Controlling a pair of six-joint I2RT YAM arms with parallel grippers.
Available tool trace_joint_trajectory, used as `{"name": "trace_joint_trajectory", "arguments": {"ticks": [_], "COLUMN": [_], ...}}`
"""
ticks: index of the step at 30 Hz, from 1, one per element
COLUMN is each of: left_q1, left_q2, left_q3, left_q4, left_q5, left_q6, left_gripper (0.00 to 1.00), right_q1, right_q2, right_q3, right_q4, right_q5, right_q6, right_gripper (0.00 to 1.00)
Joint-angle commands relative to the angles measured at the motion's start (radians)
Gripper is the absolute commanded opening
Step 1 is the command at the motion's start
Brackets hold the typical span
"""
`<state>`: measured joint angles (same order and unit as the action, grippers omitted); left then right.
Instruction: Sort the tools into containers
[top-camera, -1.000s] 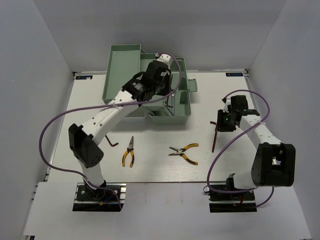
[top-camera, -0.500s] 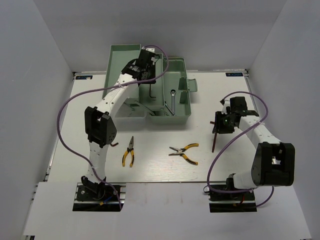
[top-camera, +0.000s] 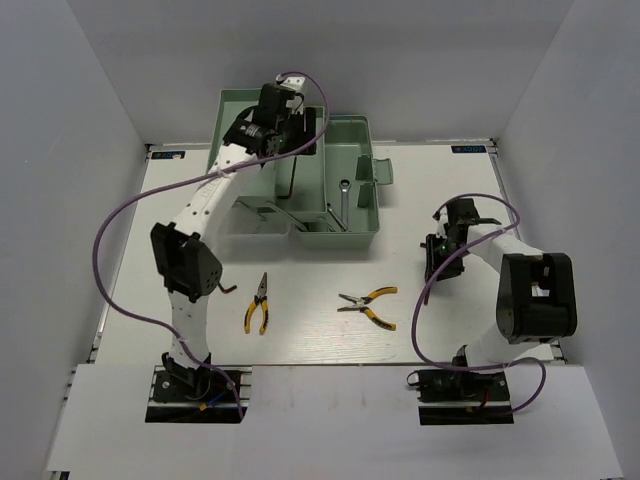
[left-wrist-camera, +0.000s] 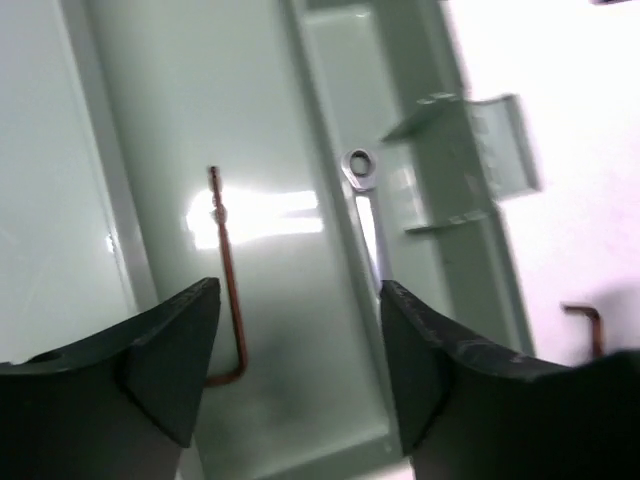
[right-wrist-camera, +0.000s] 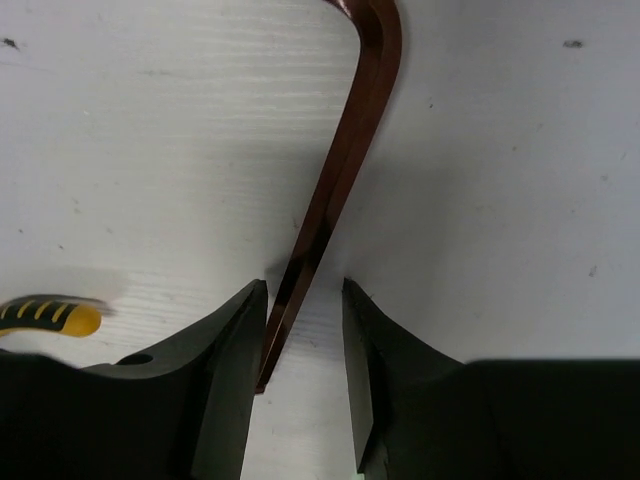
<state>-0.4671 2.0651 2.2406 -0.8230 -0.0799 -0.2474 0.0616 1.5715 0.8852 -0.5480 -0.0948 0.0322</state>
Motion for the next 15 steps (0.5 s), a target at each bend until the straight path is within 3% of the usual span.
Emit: {"name": "trace_joint_trajectory", "arguments": {"ticks": [1, 3, 5, 6, 8, 9, 11, 12, 13, 15], "left_q1": [-0.024, -0.024, -0.024, -0.024, -0.024, -0.024, -0.024, -0.024, -0.006, -0.005], "left_q2": [-0.27, -0.379, -0.556, -0.613, -0.719, -0.811, -0.89, -0.927, -1.001, -1.069], "left_q3": [-0.158, -0.29, -0.519, -0.597, -0.804, -0.864, -1.016, -1.064, -1.158, -1.248], "left_q4": [0.059, 0.103, 0.128, 0.14, 0.128, 0.119, 0.081, 0.055, 0.055, 0.055], "left_q5": [0.133, 0.164, 0.146, 0.114, 0.062, 0.01, -0.059, -0.111, -0.124, -0.164], "left_q6": [0.054, 0.054, 0.054, 0.054, 0.037, 0.013, -0.051, -0.12, -0.159, -0.252], "left_gripper": [0.72, 0.51, 0.29, 0.18, 0.18, 0.22, 0.4, 0.51, 0.69, 0.84], "right_q1": [0.018, 0.026, 0.03, 0.033, 0.037, 0.029, 0.027, 0.026, 0.026, 0.023], "right_q2": [0.042, 0.058, 0.084, 0.096, 0.105, 0.114, 0.119, 0.101, 0.09, 0.021], "right_q3": [0.04, 0.04, 0.041, 0.044, 0.046, 0.046, 0.054, 0.052, 0.052, 0.046], "right_q4": [0.013, 0.014, 0.014, 0.01, 0.008, 0.005, -0.009, -0.009, -0.009, -0.003], "right_q5": [0.059, 0.067, 0.079, 0.084, 0.087, 0.086, 0.09, 0.09, 0.09, 0.127], "right_q6": [0.021, 0.025, 0.031, 0.034, 0.04, 0.044, 0.046, 0.049, 0.051, 0.037], "right_gripper": [0.42, 0.37, 0.34, 0.27, 0.21, 0.11, 0.01, 0.0, 0.0, 0.0]}}
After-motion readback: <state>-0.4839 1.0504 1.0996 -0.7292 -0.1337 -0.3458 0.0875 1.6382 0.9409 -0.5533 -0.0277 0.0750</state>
